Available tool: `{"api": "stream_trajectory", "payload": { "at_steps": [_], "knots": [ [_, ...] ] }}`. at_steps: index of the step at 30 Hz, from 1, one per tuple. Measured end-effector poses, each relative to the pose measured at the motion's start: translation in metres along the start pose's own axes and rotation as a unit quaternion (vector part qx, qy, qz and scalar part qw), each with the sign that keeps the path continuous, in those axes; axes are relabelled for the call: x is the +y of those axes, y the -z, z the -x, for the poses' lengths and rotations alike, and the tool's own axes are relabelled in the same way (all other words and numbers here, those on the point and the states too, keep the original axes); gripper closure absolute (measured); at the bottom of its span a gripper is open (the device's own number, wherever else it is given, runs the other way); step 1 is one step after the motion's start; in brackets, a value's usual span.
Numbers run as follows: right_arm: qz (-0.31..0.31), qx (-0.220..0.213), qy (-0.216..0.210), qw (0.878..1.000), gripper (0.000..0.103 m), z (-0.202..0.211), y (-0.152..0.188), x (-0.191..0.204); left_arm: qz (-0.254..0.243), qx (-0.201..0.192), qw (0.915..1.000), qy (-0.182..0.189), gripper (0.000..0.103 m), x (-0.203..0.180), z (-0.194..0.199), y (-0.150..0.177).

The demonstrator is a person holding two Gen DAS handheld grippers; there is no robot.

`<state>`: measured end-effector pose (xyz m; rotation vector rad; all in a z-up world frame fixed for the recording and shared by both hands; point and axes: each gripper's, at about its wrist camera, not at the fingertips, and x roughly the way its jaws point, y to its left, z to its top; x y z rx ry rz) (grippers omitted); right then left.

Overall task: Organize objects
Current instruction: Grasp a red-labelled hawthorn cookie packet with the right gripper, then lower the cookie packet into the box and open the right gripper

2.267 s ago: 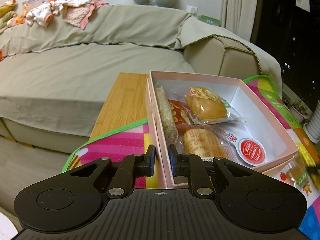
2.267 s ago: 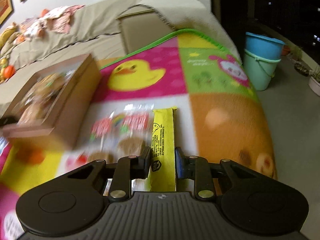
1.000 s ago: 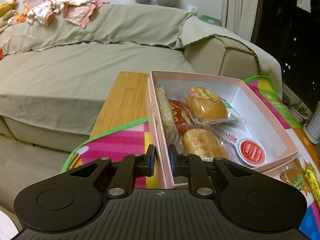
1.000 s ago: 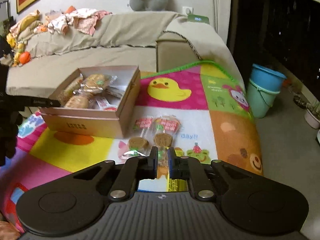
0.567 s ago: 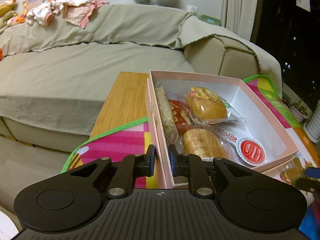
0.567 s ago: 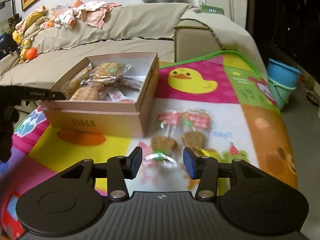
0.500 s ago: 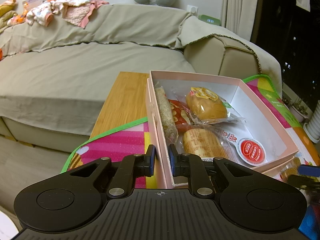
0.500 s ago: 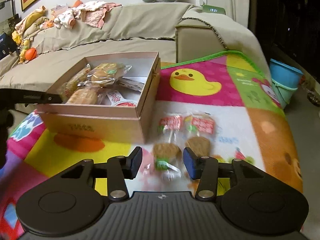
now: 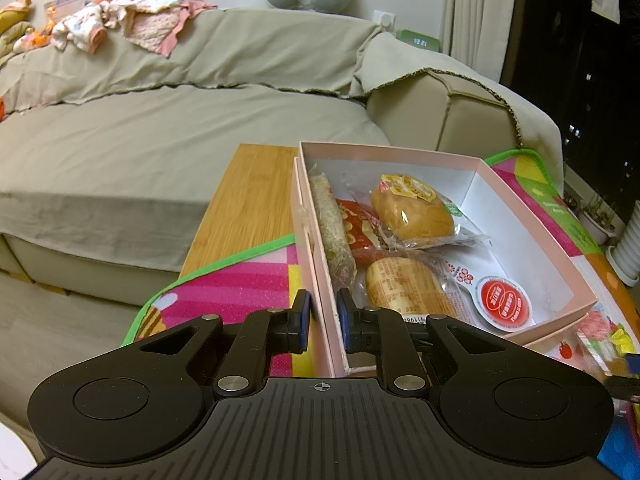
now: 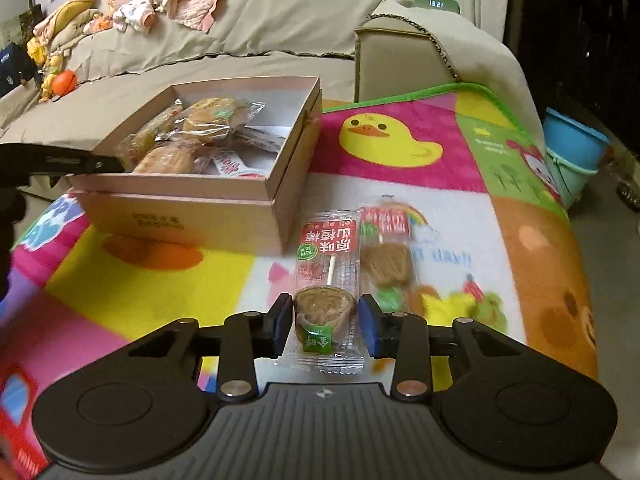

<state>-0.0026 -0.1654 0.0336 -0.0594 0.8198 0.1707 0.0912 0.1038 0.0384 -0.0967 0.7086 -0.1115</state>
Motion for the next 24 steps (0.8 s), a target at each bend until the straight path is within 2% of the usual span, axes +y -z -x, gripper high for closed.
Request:
{"api": "stream_trajectory", "payload": {
  "at_steps": [6, 12, 17, 23, 24],
  "knots": [
    [-0.010, -0.027, -0.004, 1.000, 0.067, 0.052, -0.003, -0.005, 0.000, 0.000, 1.0000, 0.000, 0.086, -0.001, 0.000, 0.000],
    [-0.005, -0.082, -0.064, 0.995, 0.067, 0.096, -0.026, 0.012, 0.001, -0.002, 1.0000, 0.001, 0.086, 0.000, 0.000, 0.000],
    [0.001, -0.123, -0.108, 0.986, 0.067, 0.095, -0.054, 0.038, 0.000, -0.001, 1.0000, 0.001, 0.086, -0.001, 0.000, 0.000],
    [-0.007, -0.168, -0.124, 0.978, 0.067, 0.081, -0.100, 0.057, 0.001, -0.001, 1.0000, 0.002, 0.086, -0.001, 0.000, 0.000],
    [-0.004, -0.175, -0.123, 0.977, 0.063, 0.078, -0.107, 0.060, 0.001, -0.001, 1.0000, 0.002, 0.086, -0.001, 0.000, 0.000]
  ]
}}
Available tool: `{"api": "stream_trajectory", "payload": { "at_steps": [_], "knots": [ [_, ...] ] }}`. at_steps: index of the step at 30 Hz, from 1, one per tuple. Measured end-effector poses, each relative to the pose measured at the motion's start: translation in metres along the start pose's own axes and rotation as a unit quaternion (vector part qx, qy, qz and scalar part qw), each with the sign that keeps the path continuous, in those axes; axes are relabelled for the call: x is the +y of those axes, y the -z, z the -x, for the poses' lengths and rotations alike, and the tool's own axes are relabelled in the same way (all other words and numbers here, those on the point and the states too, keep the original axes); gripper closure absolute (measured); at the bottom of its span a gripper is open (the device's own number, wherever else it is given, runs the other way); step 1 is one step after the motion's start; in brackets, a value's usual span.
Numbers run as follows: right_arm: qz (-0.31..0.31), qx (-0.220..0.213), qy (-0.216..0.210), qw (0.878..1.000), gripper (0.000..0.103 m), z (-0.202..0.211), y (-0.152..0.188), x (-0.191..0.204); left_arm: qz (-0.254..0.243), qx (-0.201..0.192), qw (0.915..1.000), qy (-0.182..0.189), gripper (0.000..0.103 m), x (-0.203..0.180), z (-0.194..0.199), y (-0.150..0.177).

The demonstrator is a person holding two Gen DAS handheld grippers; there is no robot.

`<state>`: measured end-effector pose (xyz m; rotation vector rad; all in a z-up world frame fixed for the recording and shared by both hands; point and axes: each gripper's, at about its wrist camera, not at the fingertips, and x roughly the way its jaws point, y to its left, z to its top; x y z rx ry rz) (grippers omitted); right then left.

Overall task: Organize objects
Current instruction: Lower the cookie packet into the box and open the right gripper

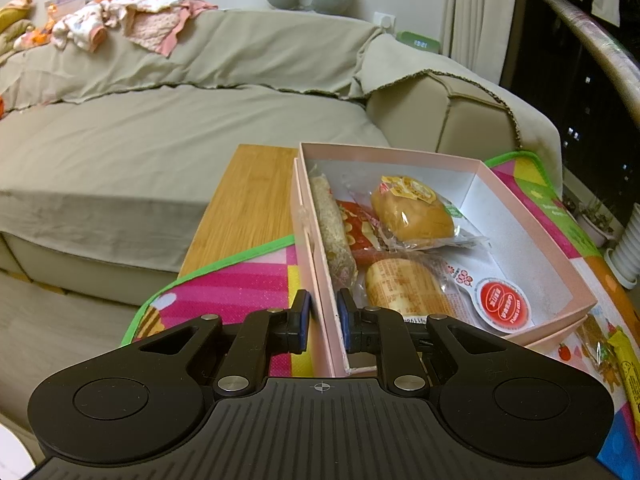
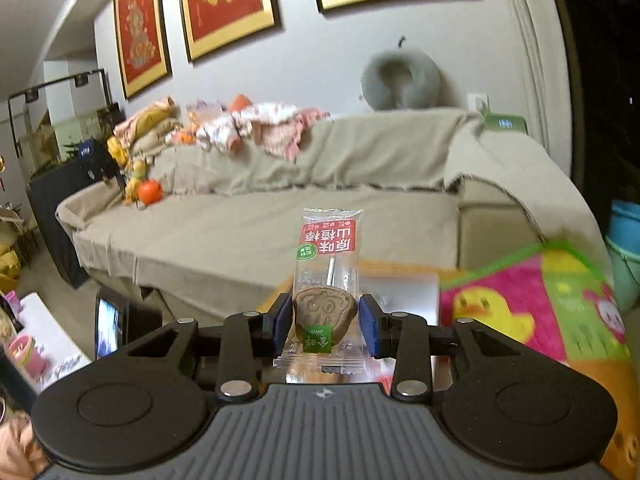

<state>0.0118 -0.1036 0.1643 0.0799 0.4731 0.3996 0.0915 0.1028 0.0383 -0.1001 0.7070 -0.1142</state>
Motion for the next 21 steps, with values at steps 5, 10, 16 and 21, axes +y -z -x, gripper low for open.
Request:
{"api": "stream_trajectory", "payload": {
  "at_steps": [5, 10, 16, 21],
  "knots": [
    [0.009, 0.006, 0.024, 1.000, 0.047, -0.023, 0.003, 0.001, 0.000, -0.001, 1.0000, 0.001, 0.086, 0.000, 0.000, 0.000],
    [0.012, 0.043, 0.054, 0.998, 0.041, -0.021, 0.032, -0.015, -0.001, -0.001, 1.0000, 0.001, 0.086, 0.001, -0.002, 0.000],
    [0.004, 0.091, 0.091, 0.992, 0.038, -0.007, 0.072, -0.040, -0.003, 0.001, 1.0000, 0.000, 0.086, 0.000, -0.002, 0.000],
    [0.018, 0.124, 0.144, 0.982, 0.033, 0.007, 0.105, -0.053, -0.003, 0.001, 1.0000, 0.000, 0.086, 0.000, -0.002, 0.000]
  ]
}}
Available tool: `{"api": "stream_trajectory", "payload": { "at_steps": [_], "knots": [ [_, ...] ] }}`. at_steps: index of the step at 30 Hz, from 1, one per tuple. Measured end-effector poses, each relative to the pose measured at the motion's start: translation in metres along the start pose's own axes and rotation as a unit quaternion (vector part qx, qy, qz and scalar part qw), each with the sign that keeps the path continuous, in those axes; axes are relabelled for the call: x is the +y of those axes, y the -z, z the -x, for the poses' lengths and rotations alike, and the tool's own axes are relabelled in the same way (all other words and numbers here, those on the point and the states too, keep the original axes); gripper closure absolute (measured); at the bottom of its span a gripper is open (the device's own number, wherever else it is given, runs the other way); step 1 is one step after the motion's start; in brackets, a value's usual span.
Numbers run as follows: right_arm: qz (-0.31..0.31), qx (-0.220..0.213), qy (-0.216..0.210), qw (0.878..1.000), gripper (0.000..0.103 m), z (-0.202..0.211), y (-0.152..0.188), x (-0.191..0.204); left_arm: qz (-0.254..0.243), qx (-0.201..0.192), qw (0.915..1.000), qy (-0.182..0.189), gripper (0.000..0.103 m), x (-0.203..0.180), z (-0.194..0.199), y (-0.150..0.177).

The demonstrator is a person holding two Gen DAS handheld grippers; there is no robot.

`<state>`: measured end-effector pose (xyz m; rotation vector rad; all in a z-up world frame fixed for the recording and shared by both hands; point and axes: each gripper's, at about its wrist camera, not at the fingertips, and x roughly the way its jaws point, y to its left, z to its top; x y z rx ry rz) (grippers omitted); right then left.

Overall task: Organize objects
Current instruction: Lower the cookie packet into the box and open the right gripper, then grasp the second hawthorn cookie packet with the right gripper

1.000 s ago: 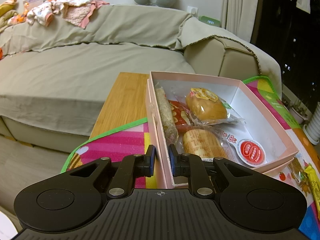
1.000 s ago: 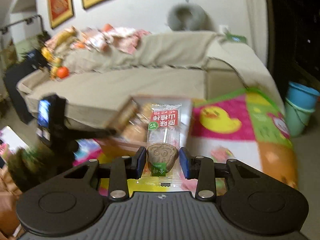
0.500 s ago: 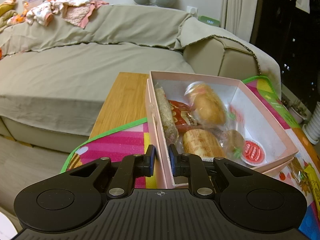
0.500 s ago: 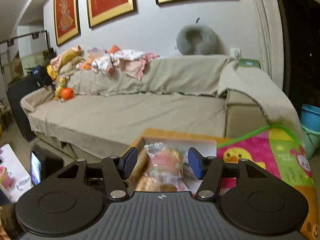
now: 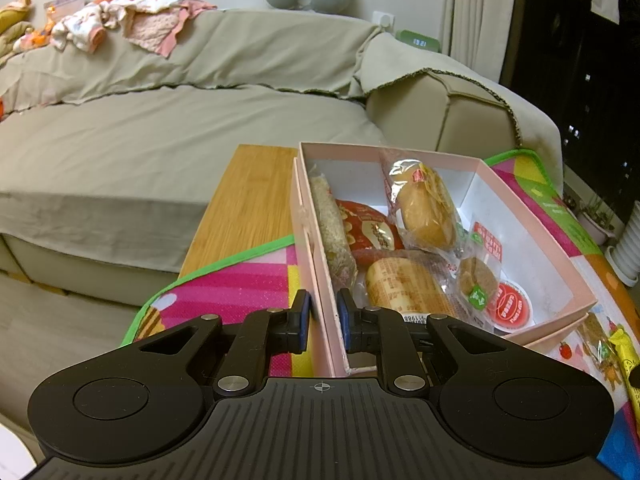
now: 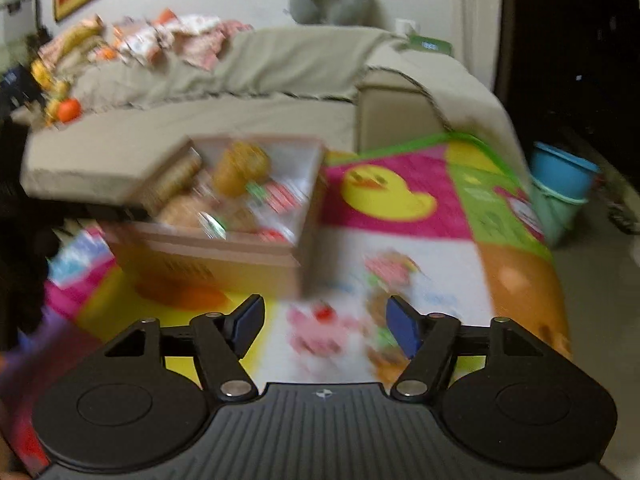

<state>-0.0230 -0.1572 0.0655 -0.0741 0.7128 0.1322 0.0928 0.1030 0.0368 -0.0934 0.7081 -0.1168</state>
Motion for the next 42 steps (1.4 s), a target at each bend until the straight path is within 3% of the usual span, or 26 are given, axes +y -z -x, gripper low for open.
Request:
{"api": "stream_trajectory", "payload": {
  "at_steps": [7, 15, 17, 25, 29, 31, 32, 33, 34, 42],
  "knots": [
    [-0.031, 0.022, 0.025, 0.999, 0.032, -0.002, 0.023, -0.021, 0.000, 0.000, 1.0000, 0.000, 0.086, 0.000, 0.000, 0.000],
    [-0.037, 0.014, -0.013, 0.999, 0.032, -0.005, 0.022, -0.015, -0.001, 0.000, 1.0000, 0.001, 0.086, 0.000, 0.000, 0.000],
    [-0.045, 0.019, -0.024, 0.999, 0.032, -0.014, 0.020, -0.015, -0.001, 0.000, 1.0000, 0.000, 0.086, -0.001, 0.000, 0.000],
    [-0.029, 0.015, 0.029, 0.999, 0.032, -0.060, -0.006, -0.019, -0.001, 0.000, 1.0000, 0.000, 0.086, 0.000, 0.000, 0.000],
    [-0.029, 0.038, 0.026, 0.999, 0.033, -0.085, -0.017, -0.027, -0.001, 0.000, 1.0000, 0.000, 0.086, 0.000, 0.000, 0.000],
    [-0.037, 0.057, 0.014, 0.998, 0.049, -0.093, -0.017, -0.029, -0.001, 0.000, 1.0000, 0.001, 0.086, -0.001, 0.000, 0.000],
    [-0.039, 0.065, 0.006, 0.997, 0.051, -0.094, -0.016, -0.029, -0.001, 0.000, 1.0000, 0.001, 0.086, -0.001, 0.000, 0.000],
    [-0.034, 0.062, 0.004, 0.997, 0.063, -0.091, -0.014, -0.026, -0.001, 0.000, 1.0000, 0.001, 0.086, -0.001, 0.000, 0.000],
    [-0.028, 0.064, -0.001, 0.998, 0.067, -0.088, -0.012, -0.024, -0.001, 0.000, 1.0000, 0.001, 0.086, -0.001, 0.000, 0.000],
    [-0.021, 0.069, -0.036, 0.997, 0.068, -0.038, 0.007, -0.011, -0.002, -0.001, 1.0000, 0.001, 0.086, -0.001, 0.000, 0.001]
  ]
}}
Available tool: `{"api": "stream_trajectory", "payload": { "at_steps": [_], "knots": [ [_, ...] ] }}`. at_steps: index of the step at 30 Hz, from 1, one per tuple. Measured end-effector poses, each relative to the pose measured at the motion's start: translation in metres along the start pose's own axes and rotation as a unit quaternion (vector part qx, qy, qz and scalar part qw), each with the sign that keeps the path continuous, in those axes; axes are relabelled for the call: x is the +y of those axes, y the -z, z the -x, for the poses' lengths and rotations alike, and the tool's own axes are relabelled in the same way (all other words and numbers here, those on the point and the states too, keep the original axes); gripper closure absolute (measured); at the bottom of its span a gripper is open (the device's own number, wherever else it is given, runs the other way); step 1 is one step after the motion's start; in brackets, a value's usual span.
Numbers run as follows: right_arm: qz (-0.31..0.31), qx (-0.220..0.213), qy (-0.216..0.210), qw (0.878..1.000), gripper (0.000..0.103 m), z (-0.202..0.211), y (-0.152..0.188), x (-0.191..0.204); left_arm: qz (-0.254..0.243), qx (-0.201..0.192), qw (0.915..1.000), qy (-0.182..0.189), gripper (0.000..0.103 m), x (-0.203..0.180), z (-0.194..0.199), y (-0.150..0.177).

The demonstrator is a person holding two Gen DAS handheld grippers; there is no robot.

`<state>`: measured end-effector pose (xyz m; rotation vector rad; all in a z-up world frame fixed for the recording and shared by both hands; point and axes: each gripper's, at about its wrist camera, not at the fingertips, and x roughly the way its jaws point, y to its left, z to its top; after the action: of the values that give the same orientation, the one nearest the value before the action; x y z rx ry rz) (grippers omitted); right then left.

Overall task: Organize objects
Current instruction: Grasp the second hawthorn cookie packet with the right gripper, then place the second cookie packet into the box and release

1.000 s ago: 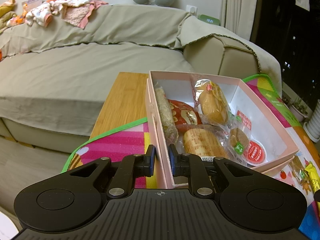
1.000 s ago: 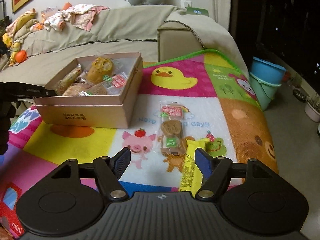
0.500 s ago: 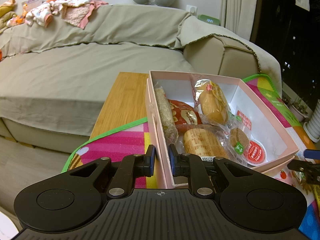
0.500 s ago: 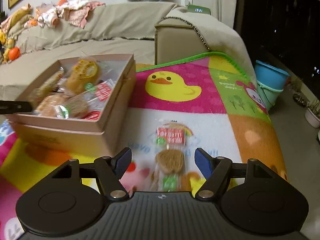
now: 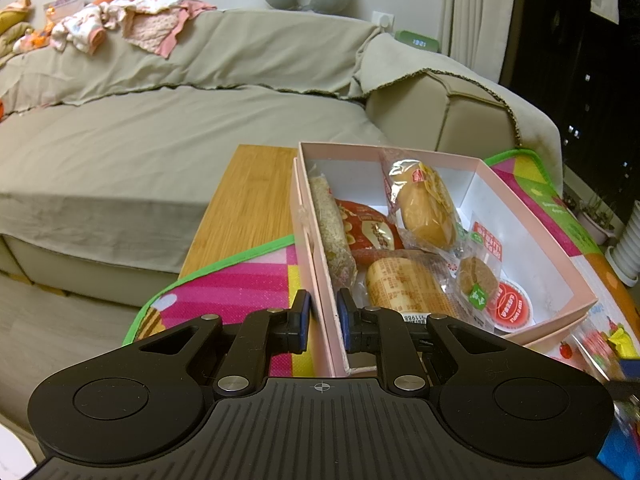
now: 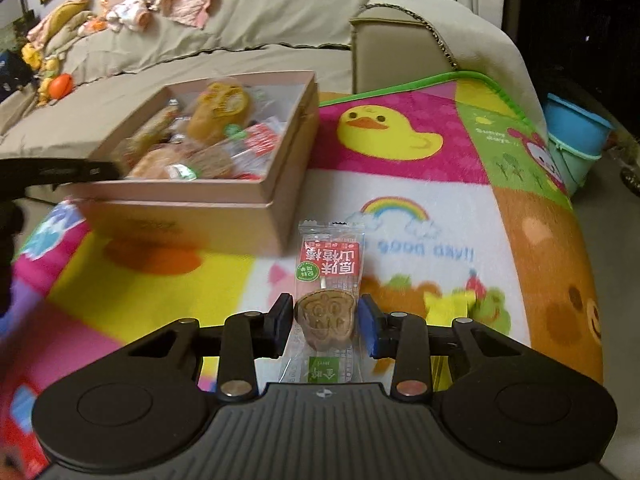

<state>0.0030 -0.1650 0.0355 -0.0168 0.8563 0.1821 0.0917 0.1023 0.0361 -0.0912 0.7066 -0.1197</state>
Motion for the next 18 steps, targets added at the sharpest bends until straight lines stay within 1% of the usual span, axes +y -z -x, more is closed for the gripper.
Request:
{"api": "stream_trajectory", "payload": {
  "at_steps": [5, 8, 10, 13, 18],
  "knots": [
    [0.004, 0.003, -0.035, 0.999, 0.068, 0.036, 0.011, 0.011, 0.000, 0.000, 1.0000, 0.000, 0.086, 0.000, 0.000, 0.000],
    [0.019, -0.010, -0.043, 0.999, 0.068, 0.056, 0.013, 0.023, 0.000, 0.000, 1.0000, 0.000, 0.086, 0.000, 0.000, 0.000],
    [0.027, -0.027, -0.049, 0.998, 0.068, 0.069, 0.009, 0.030, 0.000, 0.000, 1.0000, 0.000, 0.086, 0.000, 0.000, 0.000],
    [0.034, -0.067, -0.058, 0.995, 0.068, 0.086, -0.008, 0.037, 0.000, 0.000, 1.0000, 0.000, 0.086, 0.000, 0.001, -0.001],
    [0.040, -0.148, -0.055, 0.987, 0.068, 0.105, -0.057, 0.045, 0.000, 0.000, 1.0000, 0.001, 0.086, 0.000, 0.001, -0.001]
  ]
}}
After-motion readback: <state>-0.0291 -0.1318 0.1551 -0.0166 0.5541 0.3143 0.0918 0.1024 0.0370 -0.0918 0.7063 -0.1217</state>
